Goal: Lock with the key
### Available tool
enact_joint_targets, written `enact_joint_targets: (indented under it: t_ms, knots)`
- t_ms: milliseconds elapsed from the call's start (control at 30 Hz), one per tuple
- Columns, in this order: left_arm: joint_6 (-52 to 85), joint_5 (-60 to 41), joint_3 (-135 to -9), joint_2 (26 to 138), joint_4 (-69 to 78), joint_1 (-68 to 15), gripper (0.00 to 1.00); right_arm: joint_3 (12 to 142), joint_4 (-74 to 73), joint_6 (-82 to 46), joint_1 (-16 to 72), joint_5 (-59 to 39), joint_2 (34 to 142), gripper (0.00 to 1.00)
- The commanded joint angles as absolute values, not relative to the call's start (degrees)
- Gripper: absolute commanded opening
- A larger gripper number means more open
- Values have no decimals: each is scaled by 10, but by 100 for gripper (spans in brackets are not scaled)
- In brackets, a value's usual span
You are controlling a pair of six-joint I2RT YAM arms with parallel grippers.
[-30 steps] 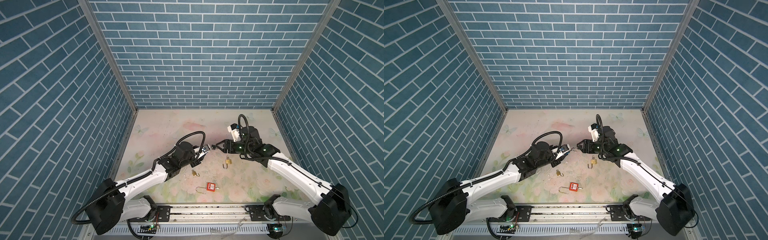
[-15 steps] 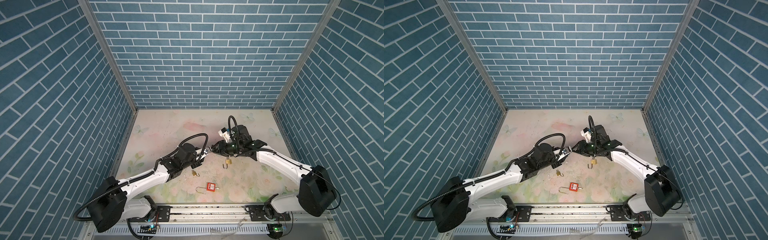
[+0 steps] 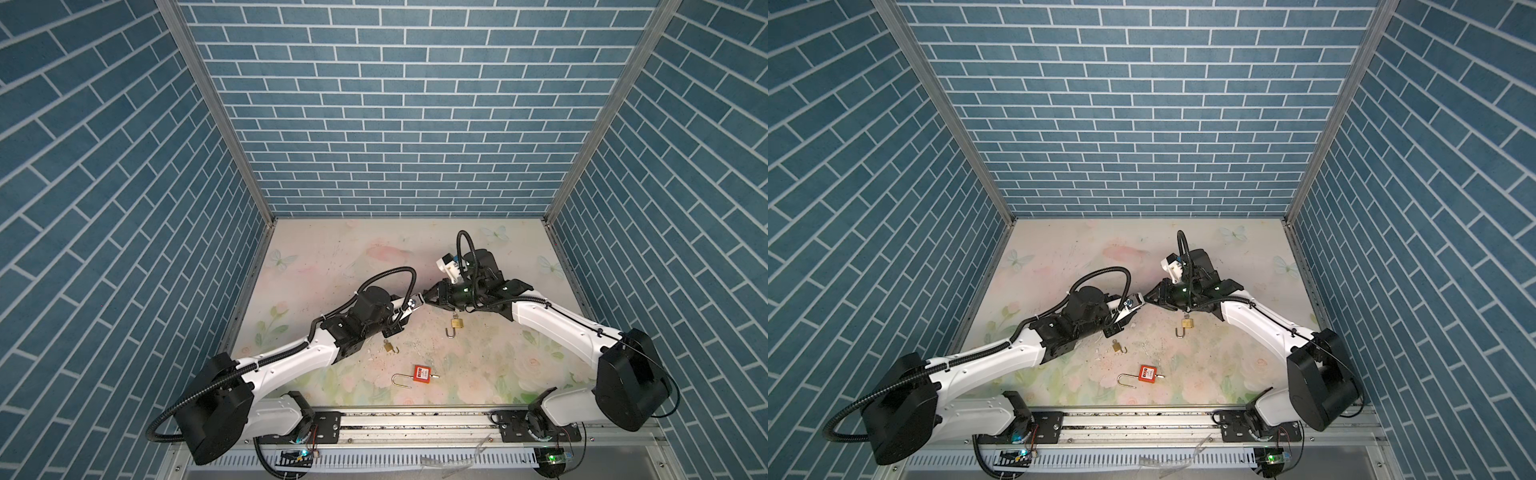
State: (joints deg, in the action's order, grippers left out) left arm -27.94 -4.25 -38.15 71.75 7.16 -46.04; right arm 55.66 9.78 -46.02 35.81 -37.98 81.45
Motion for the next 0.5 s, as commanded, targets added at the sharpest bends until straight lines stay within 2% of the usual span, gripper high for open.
enact_joint_targets:
  t_ms: [0,200,467]
  knots:
    - [-288,-70,-394,710,89,-465,0,560,91,-428,359,-358,808,11]
    - [-277,-93,-395,715,92,-464,0,556,62,-357,370,-335,774,0]
    - [-264,-122,-388,709,108,-465,0,504,-13,-254,372,-376,723,0]
